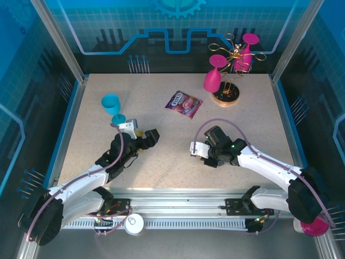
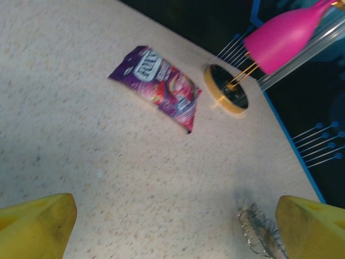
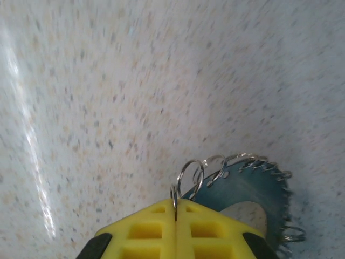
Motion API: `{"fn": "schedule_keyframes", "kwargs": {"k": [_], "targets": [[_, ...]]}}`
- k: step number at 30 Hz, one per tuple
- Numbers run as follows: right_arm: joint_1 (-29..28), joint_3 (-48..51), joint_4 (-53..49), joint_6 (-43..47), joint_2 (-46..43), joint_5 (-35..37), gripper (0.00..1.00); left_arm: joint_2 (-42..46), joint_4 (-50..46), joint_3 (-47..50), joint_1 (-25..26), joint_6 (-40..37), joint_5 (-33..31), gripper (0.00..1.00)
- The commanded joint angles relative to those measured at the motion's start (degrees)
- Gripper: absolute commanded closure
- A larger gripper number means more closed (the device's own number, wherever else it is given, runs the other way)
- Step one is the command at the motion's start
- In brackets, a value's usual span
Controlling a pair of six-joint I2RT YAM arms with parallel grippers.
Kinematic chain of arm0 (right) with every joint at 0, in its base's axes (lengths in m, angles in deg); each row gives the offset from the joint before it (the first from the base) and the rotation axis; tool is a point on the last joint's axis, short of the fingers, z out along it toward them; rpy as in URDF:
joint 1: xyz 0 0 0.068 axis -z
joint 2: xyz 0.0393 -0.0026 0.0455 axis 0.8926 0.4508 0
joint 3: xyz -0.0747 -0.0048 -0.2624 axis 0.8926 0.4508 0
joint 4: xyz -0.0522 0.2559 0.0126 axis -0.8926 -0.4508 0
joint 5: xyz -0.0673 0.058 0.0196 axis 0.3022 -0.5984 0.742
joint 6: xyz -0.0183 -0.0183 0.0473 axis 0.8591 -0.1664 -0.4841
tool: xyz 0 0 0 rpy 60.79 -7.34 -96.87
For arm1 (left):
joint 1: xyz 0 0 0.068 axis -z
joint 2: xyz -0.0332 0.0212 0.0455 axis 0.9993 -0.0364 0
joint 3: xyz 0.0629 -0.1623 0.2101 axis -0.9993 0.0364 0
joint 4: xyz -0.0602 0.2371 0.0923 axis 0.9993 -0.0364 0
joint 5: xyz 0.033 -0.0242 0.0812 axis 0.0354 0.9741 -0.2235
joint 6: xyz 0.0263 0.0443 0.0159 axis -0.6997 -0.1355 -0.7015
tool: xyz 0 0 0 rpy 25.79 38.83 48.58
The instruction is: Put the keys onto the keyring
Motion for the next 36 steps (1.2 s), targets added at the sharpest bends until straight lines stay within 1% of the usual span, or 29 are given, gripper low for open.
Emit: {"fn": "schedule_keyframes", "kwargs": {"k": [1,3,5,6,8,9,11,13,15,17,19,23,26,29,30,32,36], "targets": [[0.5,-4.4,-4.5,-14.2,-0.4,-5.3,1.00,1.4,-2.7,-2.3,0.4,-5.3,3.6,0.07],[0.6,-7.0,-7.8,-20.5,1.0,-6.5,1.00,1.8,-1.9,-2.4,0.4,-8.6,6.6,0.08],[0.5,-7.9,-9.8,-26.5,2.2,-6.4,1.00,2.2,-1.4,-2.4,0.4,-12.3,8.6,0.09],[0.5,-9.9,-10.5,-29.4,2.8,-6.8,1.00,2.5,-1.4,-2.4,0.4,-14.7,9.2,0.09],[0.5,-11.0,-11.8,-32.7,4.1,-9.3,1.00,2.9,-1.3,-2.4,0.4,-19.0,10.3,0.09],[0.5,-11.3,-12.2,-32.8,4.4,-11.5,1.00,3.0,-1.0,-2.3,0.4,-21.5,11.8,0.10],[0.4,-11.4,-12.1,-31.7,4.3,-13.9,1.00,2.6,-0.2,-2.4,0.3,-26.8,16.4,0.13],[0.5,-11.0,-10.9,-29.4,3.1,-14.5,1.00,1.8,-0.9,-3.2,0.3,-31.6,22.6,0.14],[0.5,-10.3,-9.3,-26.0,1.4,-15.4,1.00,0.5,-2.0,-4.0,0.4,-36.2,28.3,0.18],[0.5,-9.7,-8.1,-21.5,-0.4,-16.3,1.00,-1.2,-3.0,-5.1,0.4,-40.2,33.0,0.27],[0.6,-9.0,-6.3,-18.3,-1.5,-15.9,1.00,-3.0,-2.0,-5.7,0.7,-43.0,37.1,0.37],[0.9,-8.5,-2.7,-14.1,-2.4,-16.9,1.00,-7.2,3.2,-6.2,3.9,-47.7,40.9,0.51],[1.4,-8.5,0.1,-16.8,-2.0,-19.2,1.00,-10.6,4.0,-8.0,6.0,-49.0,40.5,0.56],[1.4,-7.1,2.1,-21.5,-1.9,-22.1,1.00,-13.0,6.8,-8.7,6.9,-46.4,38.8,0.57],[1.4,-6.9,2.3,-22.1,-1.8,-24.3,1.00,-13.6,8.4,-8.5,7.0,-44.9,38.8,0.57],[1.3,-6.1,2.8,-22.4,-2.3,-26.8,1.00,-14.8,11.2,-8.1,7.2,-42.7,39.9,0.59],[1.3,-2.7,6.7,-21.0,-4.3,-27.8,1.00,-16.8,11.7,-8.0,8.0,-42.4,41.9,0.63]]}}
